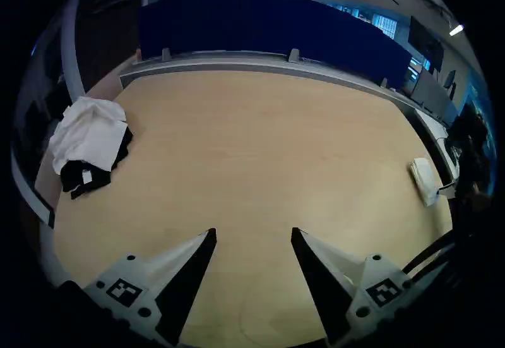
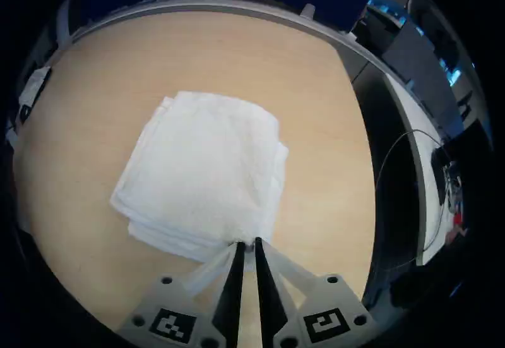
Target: Fold towel
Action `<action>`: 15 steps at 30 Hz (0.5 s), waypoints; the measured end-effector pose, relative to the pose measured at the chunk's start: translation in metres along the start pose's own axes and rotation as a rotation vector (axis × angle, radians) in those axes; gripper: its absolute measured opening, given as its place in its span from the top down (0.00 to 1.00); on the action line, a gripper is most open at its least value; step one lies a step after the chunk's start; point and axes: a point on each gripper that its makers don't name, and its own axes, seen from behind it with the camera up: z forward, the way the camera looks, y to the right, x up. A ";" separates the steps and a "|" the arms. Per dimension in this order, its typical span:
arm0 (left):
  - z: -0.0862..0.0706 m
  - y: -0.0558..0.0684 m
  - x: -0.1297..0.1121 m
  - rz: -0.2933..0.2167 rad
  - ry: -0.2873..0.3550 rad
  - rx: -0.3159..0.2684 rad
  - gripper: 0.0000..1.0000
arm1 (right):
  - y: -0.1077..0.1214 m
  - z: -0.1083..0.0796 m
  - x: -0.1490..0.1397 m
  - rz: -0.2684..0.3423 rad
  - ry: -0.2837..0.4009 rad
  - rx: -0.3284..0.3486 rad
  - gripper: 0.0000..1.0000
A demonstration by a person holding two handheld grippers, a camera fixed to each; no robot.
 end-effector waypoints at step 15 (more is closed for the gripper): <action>-0.003 -0.002 0.000 -0.006 0.002 -0.004 0.12 | 0.012 -0.022 0.005 0.002 0.036 -0.048 0.04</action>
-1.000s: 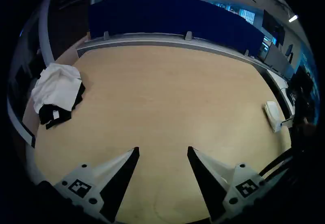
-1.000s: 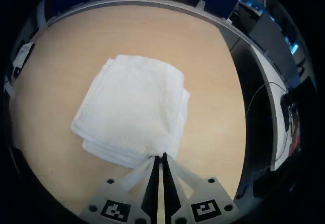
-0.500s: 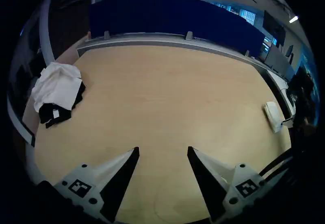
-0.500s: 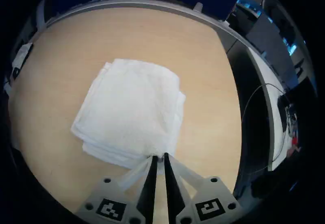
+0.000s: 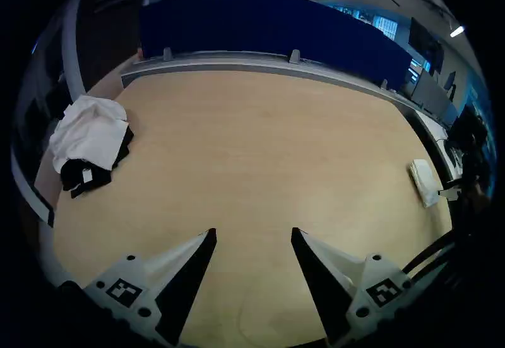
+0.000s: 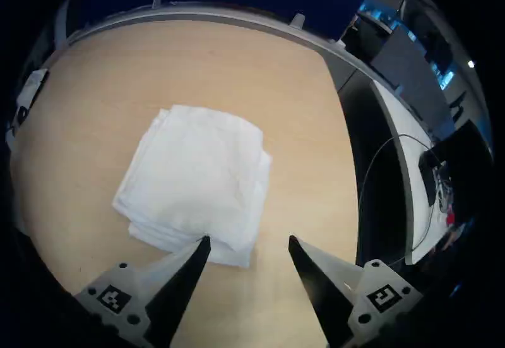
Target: Fold towel
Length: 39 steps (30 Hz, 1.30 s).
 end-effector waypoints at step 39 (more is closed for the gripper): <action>0.004 -0.018 0.036 0.001 0.105 -0.043 0.13 | -0.067 -0.130 0.197 0.218 0.728 -0.068 0.05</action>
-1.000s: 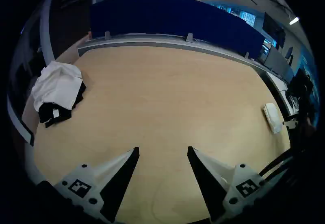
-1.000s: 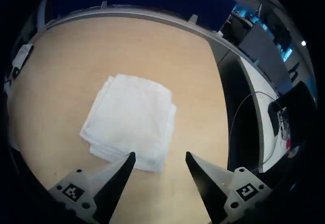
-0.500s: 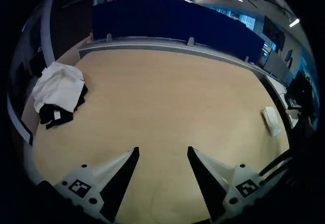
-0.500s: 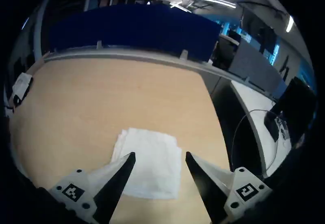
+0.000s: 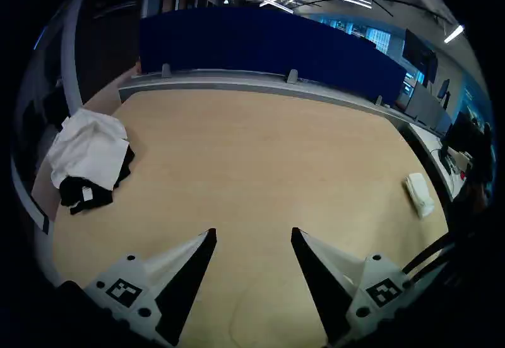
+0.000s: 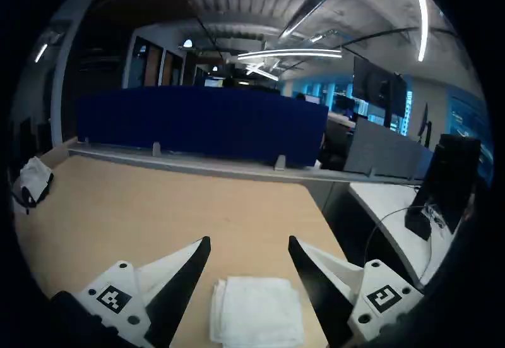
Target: Fold towel
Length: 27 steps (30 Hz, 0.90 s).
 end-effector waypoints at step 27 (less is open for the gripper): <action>-0.029 -0.029 0.163 0.000 0.528 0.071 0.12 | -0.119 -0.008 0.090 0.048 0.224 0.099 0.05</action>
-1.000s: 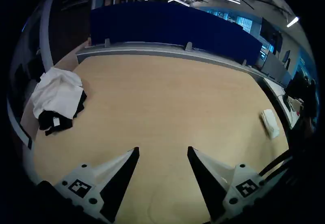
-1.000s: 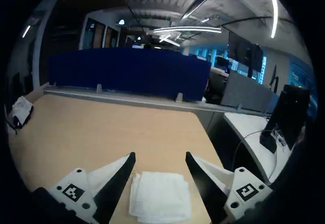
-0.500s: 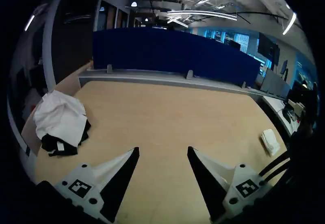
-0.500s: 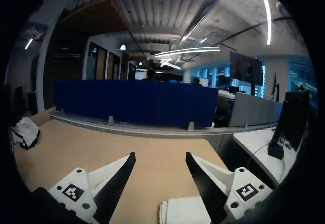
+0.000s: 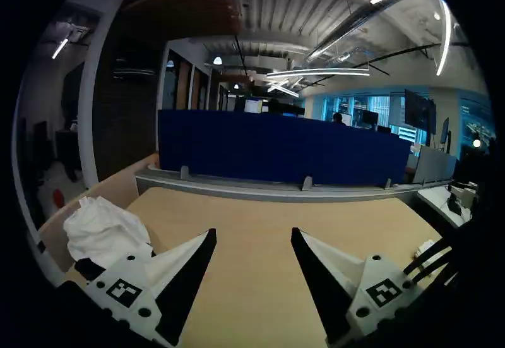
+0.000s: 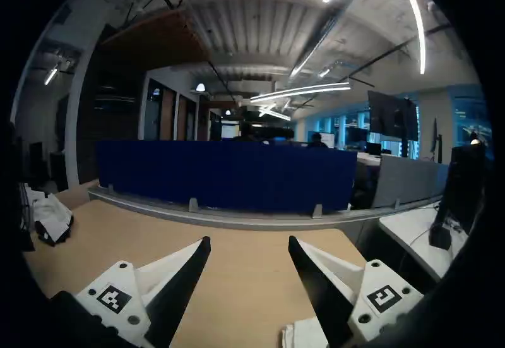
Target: Fold towel
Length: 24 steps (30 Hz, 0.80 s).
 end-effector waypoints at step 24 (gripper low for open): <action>0.011 0.022 0.009 0.004 0.102 -0.041 0.12 | -0.054 0.004 0.013 -0.020 -0.002 0.031 0.05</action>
